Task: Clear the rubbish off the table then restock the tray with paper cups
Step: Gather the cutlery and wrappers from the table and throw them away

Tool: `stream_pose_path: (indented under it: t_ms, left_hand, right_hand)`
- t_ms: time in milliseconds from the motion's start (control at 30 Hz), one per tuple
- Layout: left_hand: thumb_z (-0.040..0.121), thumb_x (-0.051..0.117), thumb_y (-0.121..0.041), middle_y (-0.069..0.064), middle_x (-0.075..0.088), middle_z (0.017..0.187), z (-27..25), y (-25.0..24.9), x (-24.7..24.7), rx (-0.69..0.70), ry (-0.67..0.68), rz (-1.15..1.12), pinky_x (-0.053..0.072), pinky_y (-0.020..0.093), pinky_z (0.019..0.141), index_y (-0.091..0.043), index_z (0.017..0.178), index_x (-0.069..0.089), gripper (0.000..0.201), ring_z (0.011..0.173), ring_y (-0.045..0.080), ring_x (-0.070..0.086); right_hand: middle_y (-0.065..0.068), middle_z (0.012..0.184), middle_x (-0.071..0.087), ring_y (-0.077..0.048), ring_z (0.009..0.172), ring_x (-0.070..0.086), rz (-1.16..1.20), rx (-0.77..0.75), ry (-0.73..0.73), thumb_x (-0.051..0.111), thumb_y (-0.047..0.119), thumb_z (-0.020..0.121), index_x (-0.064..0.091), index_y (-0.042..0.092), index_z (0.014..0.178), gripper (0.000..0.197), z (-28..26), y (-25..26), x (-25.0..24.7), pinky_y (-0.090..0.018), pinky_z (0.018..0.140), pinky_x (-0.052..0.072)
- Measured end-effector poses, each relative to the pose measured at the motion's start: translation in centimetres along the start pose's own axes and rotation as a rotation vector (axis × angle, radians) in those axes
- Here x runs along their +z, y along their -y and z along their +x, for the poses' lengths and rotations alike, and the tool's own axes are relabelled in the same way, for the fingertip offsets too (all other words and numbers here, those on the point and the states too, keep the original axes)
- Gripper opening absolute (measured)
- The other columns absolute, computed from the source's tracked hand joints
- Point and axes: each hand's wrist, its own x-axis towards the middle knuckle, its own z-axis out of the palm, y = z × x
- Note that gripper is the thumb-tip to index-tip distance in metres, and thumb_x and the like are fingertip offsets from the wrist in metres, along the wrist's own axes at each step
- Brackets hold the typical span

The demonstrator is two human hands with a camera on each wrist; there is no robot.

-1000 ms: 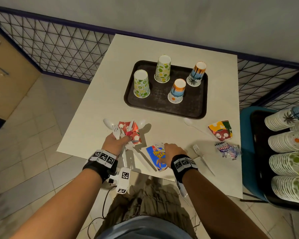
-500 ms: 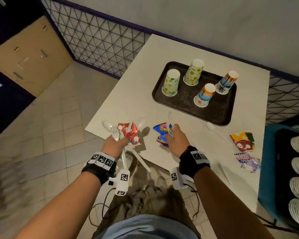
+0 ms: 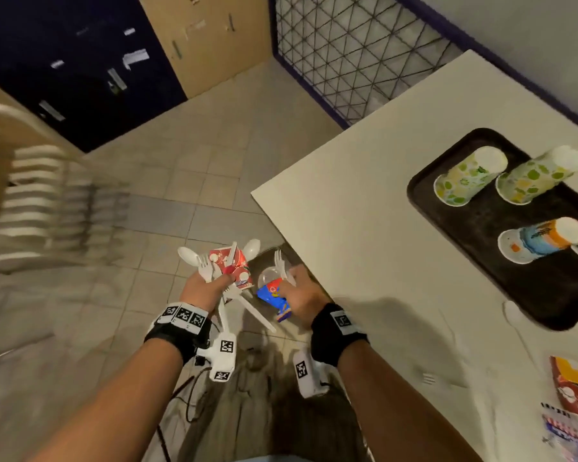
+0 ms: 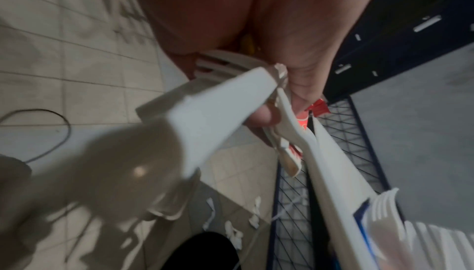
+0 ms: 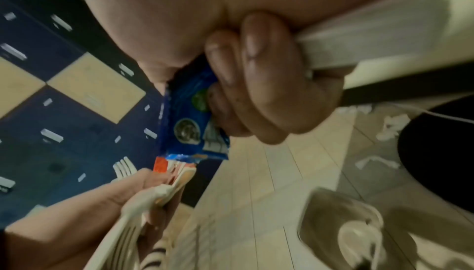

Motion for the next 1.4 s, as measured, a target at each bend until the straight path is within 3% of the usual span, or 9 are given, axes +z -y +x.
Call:
stream_pose_path:
  t_ms: [200,367,500,667,800,867,1133,1300,1400]
  left_hand:
    - [0.080,0.085,-0.017,0.000,0.075,0.079,7.1,6.6,-1.1,-0.089,-0.060,0.074,0.051,0.027,0.066,-0.006,0.103,0.076,0.026,0.085,0.030,0.077]
    - [0.083,0.088,-0.018,-0.005,0.078,0.075,14.9,13.3,2.4,-0.160,-0.061,-0.002,0.054,0.019,0.051,-0.018,0.095,0.075,0.018,0.076,0.021,0.079]
    - [0.078,0.087,0.001,0.013,0.077,0.072,21.6,18.6,5.9,-0.278,0.057,-0.067,0.059,0.027,0.050,0.002,0.111,0.070,0.038,0.050,0.017,0.070]
    - [0.075,0.094,-0.033,0.008,0.078,0.111,28.8,24.3,10.0,-0.288,0.147,0.271,0.061,0.043,0.096,-0.013,0.119,0.074,0.052,0.101,0.029,0.075]
    - [0.089,0.081,-0.046,-0.003,0.071,0.094,31.9,25.7,12.9,-0.273,0.321,0.391,0.047,0.033,0.084,-0.024,0.109,0.064,0.036,0.078,0.012,0.061]
    - [0.089,0.079,-0.048,0.000,0.073,0.102,32.8,25.9,13.8,-0.257,0.320,0.409,0.046,0.034,0.084,-0.018,0.120,0.067,0.045,0.085,0.018,0.063]
    - [0.102,0.065,-0.040,0.012,0.061,0.150,29.2,21.8,12.6,-0.217,0.174,0.422,0.044,0.034,0.109,-0.013,0.154,0.051,0.061,0.137,0.031,0.058]
    - [0.104,0.060,-0.033,0.012,0.071,0.126,23.1,16.4,9.2,-0.159,0.147,0.353,0.052,0.042,0.110,-0.016,0.136,0.066,0.036,0.121,0.032,0.067]
    - [0.105,0.049,-0.014,0.009,0.061,0.095,17.8,11.4,7.0,-0.083,0.187,0.282,0.062,0.028,0.084,-0.023,0.096,0.061,0.017,0.092,0.033,0.070]
  right_hand:
    - [-0.013,0.127,0.061,-0.030,0.110,0.063,0.010,0.264,0.021,0.058,0.045,0.071,0.048,0.010,0.134,0.073,10.9,-5.6,7.6,-0.042,0.096,0.053]
    - [-0.016,0.132,0.056,-0.040,0.113,0.061,0.012,0.363,-0.139,0.045,0.015,0.096,0.020,0.021,0.154,0.064,20.6,-9.8,10.3,-0.048,0.097,0.052]
    - [-0.019,0.147,0.048,-0.040,0.127,0.053,-0.063,0.406,-0.166,0.050,0.012,0.098,0.011,0.022,0.159,0.073,28.8,-14.4,11.2,-0.046,0.105,0.044]
    - [-0.014,0.139,0.056,-0.038,0.121,0.059,-0.170,0.340,-0.163,0.068,0.011,0.086,0.035,0.016,0.149,0.071,37.1,-19.5,12.7,-0.049,0.101,0.051]
    - [-0.004,0.130,0.064,-0.034,0.112,0.065,-0.214,0.271,-0.074,0.076,0.047,0.066,0.046,0.032,0.140,0.081,43.4,-24.8,13.7,-0.052,0.090,0.058]
    - [0.005,0.114,0.069,-0.030,0.101,0.069,-0.118,0.233,-0.093,0.075,0.049,0.070,0.058,0.038,0.125,0.059,42.5,-22.9,13.5,-0.050,0.075,0.063]
    - [-0.005,0.123,0.066,-0.031,0.115,0.063,-0.052,0.161,-0.202,0.056,0.026,0.092,0.062,0.025,0.128,0.036,37.4,-18.3,11.5,-0.033,0.096,0.048]
    - [-0.013,0.129,0.063,-0.034,0.118,0.059,-0.114,0.103,-0.220,0.048,0.018,0.096,0.063,0.016,0.124,0.031,29.7,-14.4,10.6,-0.036,0.098,0.046]
    - [-0.013,0.130,0.063,-0.033,0.118,0.059,-0.144,0.021,-0.186,0.048,0.019,0.096,0.063,0.014,0.126,0.033,23.2,-10.8,9.7,-0.034,0.096,0.045]
